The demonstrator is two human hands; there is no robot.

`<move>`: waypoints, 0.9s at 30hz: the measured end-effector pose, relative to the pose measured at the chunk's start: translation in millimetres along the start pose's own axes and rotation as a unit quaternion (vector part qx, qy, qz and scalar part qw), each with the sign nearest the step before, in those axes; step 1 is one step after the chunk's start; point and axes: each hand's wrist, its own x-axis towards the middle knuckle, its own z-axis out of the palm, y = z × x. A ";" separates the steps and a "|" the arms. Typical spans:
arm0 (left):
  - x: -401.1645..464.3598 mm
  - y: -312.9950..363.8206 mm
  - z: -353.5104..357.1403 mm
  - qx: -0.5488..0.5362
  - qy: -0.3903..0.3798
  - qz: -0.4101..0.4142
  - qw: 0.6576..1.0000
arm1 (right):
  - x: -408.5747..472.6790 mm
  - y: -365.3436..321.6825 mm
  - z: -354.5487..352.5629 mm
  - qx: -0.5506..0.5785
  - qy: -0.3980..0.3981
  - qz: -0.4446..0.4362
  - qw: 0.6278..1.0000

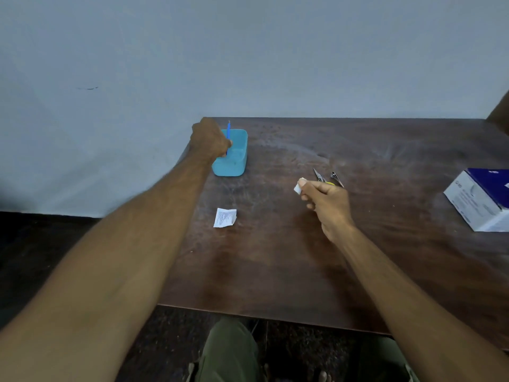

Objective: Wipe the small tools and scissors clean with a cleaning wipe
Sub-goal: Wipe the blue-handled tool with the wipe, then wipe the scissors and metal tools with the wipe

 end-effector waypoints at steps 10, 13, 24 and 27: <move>25.4 6.2 14.7 0.164 -0.089 0.017 0.982 | 15.5 4.1 -3.1 0.002 0.010 0.011 1.000; 27.7 9.0 15.7 0.168 -0.094 0.017 0.981 | 16.2 6.1 -2.5 0.000 0.004 0.010 1.000; 21.8 7.9 24.8 0.139 -0.089 0.022 0.986 | 16.0 9.4 -3.4 0.002 0.001 0.009 1.000; 16.8 12.8 21.6 0.119 -0.059 0.025 0.991 | 14.9 7.5 -4.4 0.004 -0.001 0.011 1.000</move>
